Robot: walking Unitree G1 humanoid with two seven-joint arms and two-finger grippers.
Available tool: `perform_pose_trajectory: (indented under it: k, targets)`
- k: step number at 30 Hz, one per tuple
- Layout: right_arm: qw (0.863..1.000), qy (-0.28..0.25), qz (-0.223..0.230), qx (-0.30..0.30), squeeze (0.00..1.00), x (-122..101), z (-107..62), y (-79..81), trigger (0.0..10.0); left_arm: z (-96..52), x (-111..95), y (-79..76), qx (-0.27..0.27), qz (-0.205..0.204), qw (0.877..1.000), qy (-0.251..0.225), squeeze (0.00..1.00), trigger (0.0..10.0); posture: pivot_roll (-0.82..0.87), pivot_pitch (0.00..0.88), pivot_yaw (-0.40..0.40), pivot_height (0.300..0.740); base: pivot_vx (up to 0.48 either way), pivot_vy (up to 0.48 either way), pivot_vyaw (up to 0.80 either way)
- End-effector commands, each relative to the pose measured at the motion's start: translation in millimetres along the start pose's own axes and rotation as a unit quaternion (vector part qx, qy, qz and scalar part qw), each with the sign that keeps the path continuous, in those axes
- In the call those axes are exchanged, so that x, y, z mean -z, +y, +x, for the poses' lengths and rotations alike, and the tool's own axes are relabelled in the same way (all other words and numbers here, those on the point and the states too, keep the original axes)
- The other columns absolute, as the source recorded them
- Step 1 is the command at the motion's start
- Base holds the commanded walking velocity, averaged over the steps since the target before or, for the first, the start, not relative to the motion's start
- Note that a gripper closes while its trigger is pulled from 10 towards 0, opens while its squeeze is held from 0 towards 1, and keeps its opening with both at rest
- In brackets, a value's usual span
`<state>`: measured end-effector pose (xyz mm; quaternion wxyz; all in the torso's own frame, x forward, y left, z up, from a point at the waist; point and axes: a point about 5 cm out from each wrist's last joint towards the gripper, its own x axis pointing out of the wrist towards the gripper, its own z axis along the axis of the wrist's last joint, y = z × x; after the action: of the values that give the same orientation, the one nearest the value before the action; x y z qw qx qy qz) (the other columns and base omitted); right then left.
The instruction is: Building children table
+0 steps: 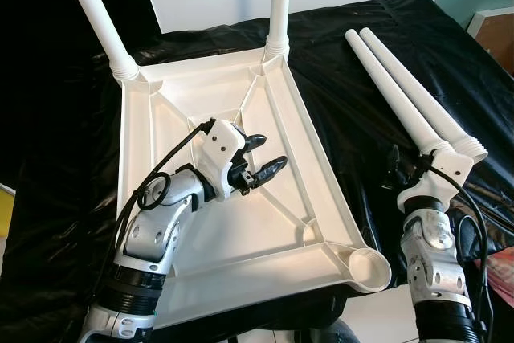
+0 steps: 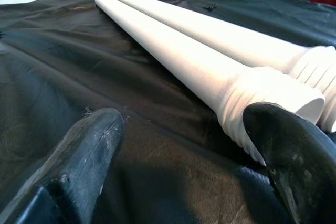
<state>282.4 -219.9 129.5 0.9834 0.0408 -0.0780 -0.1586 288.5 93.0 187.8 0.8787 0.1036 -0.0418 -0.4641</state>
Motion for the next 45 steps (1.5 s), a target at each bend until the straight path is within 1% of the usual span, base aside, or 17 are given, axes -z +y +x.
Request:
perform_pose_trajectory:
  k: [1,5,14,23,25,27,29,35,37,39,45]
  targets:
    - [1.0,0.012,0.005,0.012,0.0,7.7,-5.1,-6.3,10.0,-0.6,1.3,2.5,-0.03,-0.003,1.0,-0.003,0.0,10.0,-0.01,0.157,0.006,0.74,0.0,0.0,0.0]
    - [1.0,0.015,0.013,0.009,0.0,12.3,-10.0,-5.6,10.0,0.8,1.6,2.4,-0.029,-0.003,1.0,-0.004,0.0,10.0,-0.02,0.158,0.007,0.74,0.0,0.0,0.0]
    - [1.0,0.008,0.019,0.006,0.0,12.1,-13.3,-7.7,10.0,3.7,1.8,0.4,-0.026,-0.005,1.0,-0.009,0.0,10.0,-0.03,0.159,0.004,0.74,0.0,0.0,0.0]
    - [0.999,0.015,0.018,0.03,0.0,17.8,-20.2,-14.7,10.0,3.8,2.9,-0.9,-0.017,-0.008,1.0,-0.012,0.0,10.0,-0.04,0.154,-0.006,0.74,0.0,0.0,0.0]
    - [0.999,0.015,0.018,0.03,0.0,17.8,-20.2,-14.7,10.0,3.8,2.9,-0.9,-0.017,-0.008,1.0,-0.012,0.0,10.0,-0.04,0.154,-0.006,0.74,0.0,0.0,0.0]
    - [0.999,0.013,0.007,0.046,0.0,17.0,-19.6,-20.5,10.0,1.0,4.0,-0.6,-0.001,-0.005,1.0,-0.013,0.0,10.0,-0.05,0.154,-0.012,0.74,0.0,0.0,0.0]
    - [0.999,0.012,0.001,0.05,0.0,16.5,-19.1,-22.4,10.0,0.3,4.4,-0.1,0.002,-0.002,1.0,-0.013,0.0,10.0,-0.05,0.155,-0.013,0.74,0.0,0.0,0.0]
    - [0.999,0.013,-0.001,0.051,0.0,16.3,-17.6,-25.0,10.0,1.0,5.5,0.9,0.005,0.004,1.0,-0.011,0.0,10.0,-0.05,0.157,-0.015,0.74,0.0,0.0,0.0]
    - [0.999,0.011,-0.001,0.049,0.0,15.6,-17.0,-25.4,10.0,1.6,5.5,0.7,0.005,0.004,1.0,-0.012,0.0,10.0,-0.05,0.158,-0.015,0.74,0.0,0.0,0.0]
    - [0.999,0.012,0.009,0.029,0.0,14.7,-14.2,-24.4,10.0,3.3,6.2,-1.2,0.005,0.002,1.0,-0.013,0.0,10.0,-0.06,0.161,-0.013,0.74,0.0,0.0,0.0]
    - [1.0,0.012,0.017,0.013,0.0,13.8,-10.0,-24.1,10.0,4.5,7.1,-3.3,0.007,0.001,1.0,-0.013,0.0,10.0,-0.06,0.163,-0.012,0.74,0.0,0.0,0.0]
